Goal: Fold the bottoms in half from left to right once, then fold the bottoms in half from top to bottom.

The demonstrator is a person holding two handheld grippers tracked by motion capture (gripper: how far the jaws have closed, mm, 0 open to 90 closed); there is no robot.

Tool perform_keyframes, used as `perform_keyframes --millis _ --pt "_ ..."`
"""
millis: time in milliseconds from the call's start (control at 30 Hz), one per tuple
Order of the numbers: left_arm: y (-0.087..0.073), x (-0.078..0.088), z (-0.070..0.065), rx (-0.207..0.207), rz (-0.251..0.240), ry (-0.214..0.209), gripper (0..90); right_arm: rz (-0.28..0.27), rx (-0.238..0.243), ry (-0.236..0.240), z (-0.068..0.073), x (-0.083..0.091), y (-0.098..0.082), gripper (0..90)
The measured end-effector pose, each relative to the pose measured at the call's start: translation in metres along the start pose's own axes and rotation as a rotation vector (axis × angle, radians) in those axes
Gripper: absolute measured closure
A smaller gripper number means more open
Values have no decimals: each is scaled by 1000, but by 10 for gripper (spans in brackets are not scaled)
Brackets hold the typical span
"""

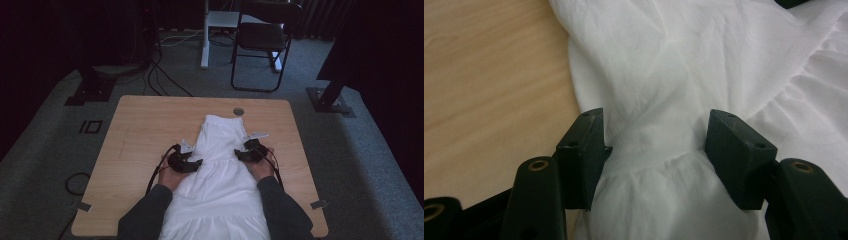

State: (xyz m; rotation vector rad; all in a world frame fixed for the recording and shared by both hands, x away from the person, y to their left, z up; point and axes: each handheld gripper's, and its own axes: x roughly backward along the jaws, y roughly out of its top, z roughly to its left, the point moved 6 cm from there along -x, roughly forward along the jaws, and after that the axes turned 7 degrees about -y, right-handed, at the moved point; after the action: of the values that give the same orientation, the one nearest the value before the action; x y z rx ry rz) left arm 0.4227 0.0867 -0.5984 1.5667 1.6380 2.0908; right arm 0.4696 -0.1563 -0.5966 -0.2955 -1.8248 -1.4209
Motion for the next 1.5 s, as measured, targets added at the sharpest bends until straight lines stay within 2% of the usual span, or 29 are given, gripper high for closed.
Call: perform_keyframes --millis 167,367,533,633,700,733,833,933,1000,1067,1167,1267,1333,1400,1433,1500 --pt "-17 17 -12 -11 4 -10 416 -14 20 12 19 19 -19 438" --pt "-39 36 -34 -20 2 -18 415 -27 49 44 39 41 -42 438" --pt "-49 46 -47 -13 0 -24 415 -22 63 59 45 46 -47 436" --pt "-50 47 -51 -26 9 -20 414 -20 63 59 45 46 -47 434" --pt "-47 49 -49 -9 33 -32 414 -20 65 60 44 46 -47 435" --pt "-42 52 -47 -9 31 -24 414 -20 64 59 45 46 -47 434" --pt "-20 64 -39 -9 -18 4 381 -21 65 60 45 46 -46 436" --pt "12 71 -29 -12 -67 21 342 -21 64 59 45 46 -46 437" --pt "32 67 -21 -15 -84 29 323 -23 64 60 45 46 -46 437" --pt "49 54 -13 19 -82 -4 321 -24 63 59 45 46 -46 437" --pt "59 25 -3 23 -49 15 308 -28 66 58 44 46 -47 437" --pt "51 -9 1 25 6 32 258 -34 67 59 44 46 -47 437" --pt "43 -25 5 26 40 86 204 -35 66 59 44 46 -47 437" --pt "36 -34 7 34 65 81 222 -35 64 58 44 46 -47 437" --pt "34 -35 7 32 67 79 243 -36 64 58 44 46 -47 437" --pt "32 -35 10 39 29 62 265 -36 66 59 44 46 -47 438"
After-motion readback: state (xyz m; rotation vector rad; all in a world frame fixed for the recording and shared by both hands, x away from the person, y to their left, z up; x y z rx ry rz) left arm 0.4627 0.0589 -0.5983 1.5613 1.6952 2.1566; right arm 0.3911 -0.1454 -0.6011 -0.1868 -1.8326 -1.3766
